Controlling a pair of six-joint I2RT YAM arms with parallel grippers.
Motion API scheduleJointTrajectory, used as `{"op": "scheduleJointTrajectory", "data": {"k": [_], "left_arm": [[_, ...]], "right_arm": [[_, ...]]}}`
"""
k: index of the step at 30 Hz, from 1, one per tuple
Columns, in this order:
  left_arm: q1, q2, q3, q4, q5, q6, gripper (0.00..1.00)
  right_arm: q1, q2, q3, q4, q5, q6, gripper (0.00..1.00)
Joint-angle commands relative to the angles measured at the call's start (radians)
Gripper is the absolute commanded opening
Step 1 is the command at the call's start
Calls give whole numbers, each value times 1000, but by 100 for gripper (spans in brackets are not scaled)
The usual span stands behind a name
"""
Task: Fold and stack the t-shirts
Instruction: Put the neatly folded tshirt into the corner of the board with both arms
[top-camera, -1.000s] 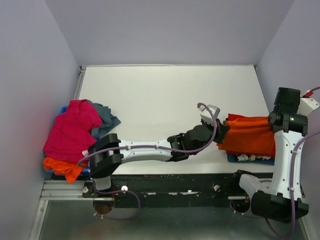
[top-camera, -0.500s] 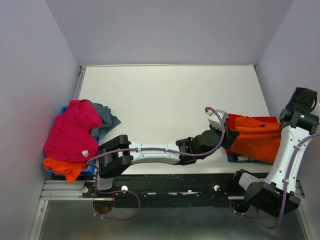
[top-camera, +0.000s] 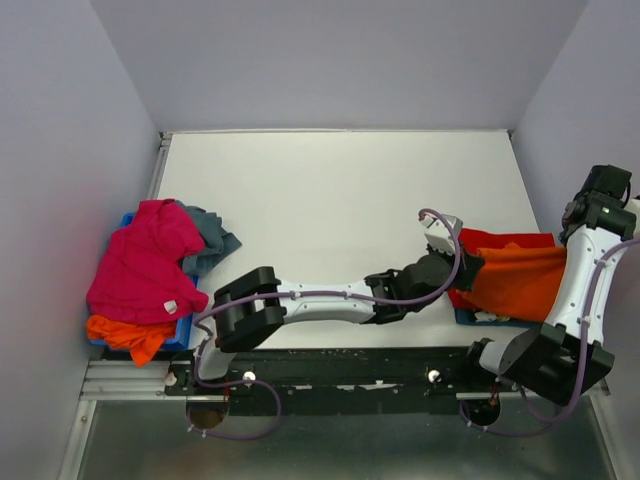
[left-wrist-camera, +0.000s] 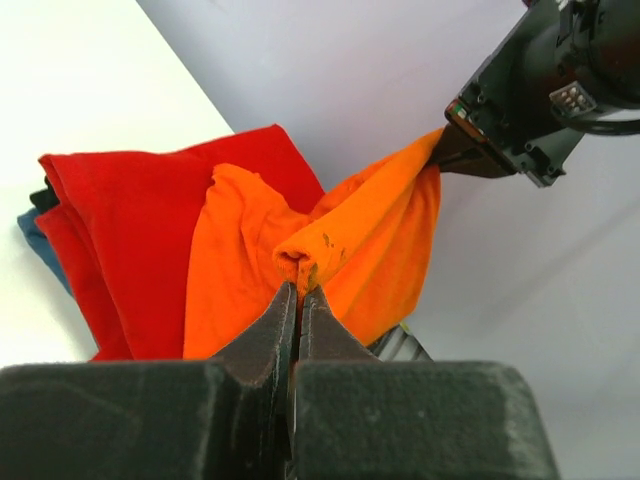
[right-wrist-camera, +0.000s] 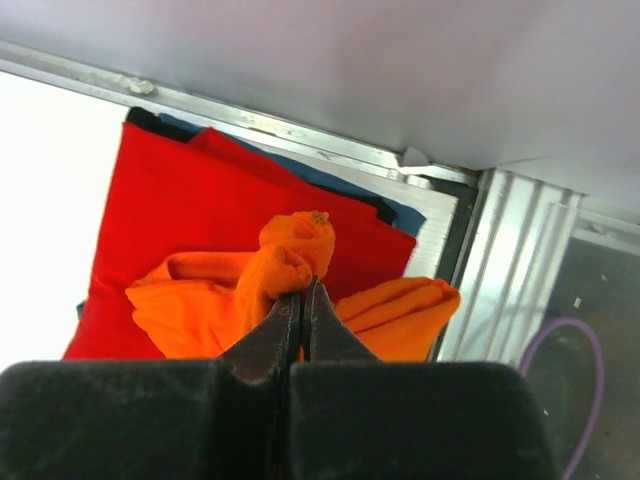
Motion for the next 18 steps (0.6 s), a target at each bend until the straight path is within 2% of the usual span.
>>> {"op": "scheduleJointTrajectory", "data": {"k": [1, 4, 10, 17, 18], "left_arm": [[60, 82, 92, -29, -6, -39, 0], [103, 156, 176, -47, 41, -56, 0], [165, 336, 390, -129, 129, -89, 0], [211, 437, 462, -141, 115, -137, 1], [215, 449, 471, -137, 122, -144, 4]], "right_arm": [[-15, 71, -11, 198, -44, -13, 1], [-15, 98, -8, 232, -64, -33, 1], [-16, 186, 29, 220, -9, -23, 1], [-16, 324, 39, 339, -196, -63, 1], [-16, 347, 45, 348, -213, -64, 1]]}}
